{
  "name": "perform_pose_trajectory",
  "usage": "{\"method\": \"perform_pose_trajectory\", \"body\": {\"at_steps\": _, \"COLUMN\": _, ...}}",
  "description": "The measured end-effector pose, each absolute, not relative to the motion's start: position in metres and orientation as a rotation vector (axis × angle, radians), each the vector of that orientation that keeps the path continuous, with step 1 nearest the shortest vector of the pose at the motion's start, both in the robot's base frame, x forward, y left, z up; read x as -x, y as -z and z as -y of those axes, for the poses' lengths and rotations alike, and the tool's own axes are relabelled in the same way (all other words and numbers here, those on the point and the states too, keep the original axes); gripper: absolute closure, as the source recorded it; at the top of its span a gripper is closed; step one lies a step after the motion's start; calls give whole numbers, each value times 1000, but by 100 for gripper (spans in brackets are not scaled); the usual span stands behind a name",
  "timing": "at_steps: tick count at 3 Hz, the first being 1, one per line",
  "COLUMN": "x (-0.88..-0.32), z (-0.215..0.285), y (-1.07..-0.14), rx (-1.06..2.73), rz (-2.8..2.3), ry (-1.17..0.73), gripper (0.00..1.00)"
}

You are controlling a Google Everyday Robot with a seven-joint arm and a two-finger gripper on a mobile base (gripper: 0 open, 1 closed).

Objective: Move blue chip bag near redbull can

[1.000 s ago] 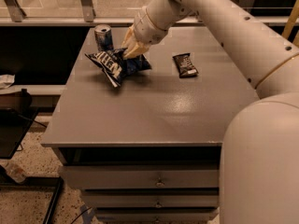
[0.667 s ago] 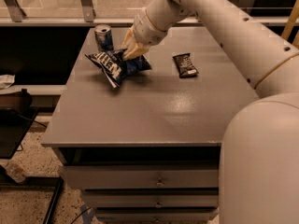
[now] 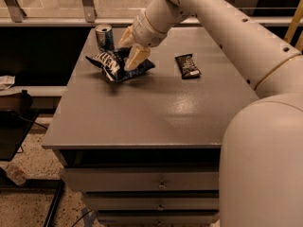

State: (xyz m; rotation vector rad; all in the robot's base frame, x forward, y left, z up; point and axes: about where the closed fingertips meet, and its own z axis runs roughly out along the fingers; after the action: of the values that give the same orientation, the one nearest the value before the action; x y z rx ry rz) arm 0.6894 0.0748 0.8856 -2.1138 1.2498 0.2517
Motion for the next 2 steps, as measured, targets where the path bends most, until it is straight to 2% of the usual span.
{"method": "perform_pose_trajectory", "body": {"at_steps": 1, "x": -689, "z": -77, "y": -883, "rx": 2117, "rz": -1249, "ry": -257, "gripper": 0}}
{"method": "perform_pose_trajectory", "body": {"at_steps": 2, "x": -689, "z": -77, "y": -883, "rx": 2116, "rz": -1248, "ry": -258, "gripper": 0}}
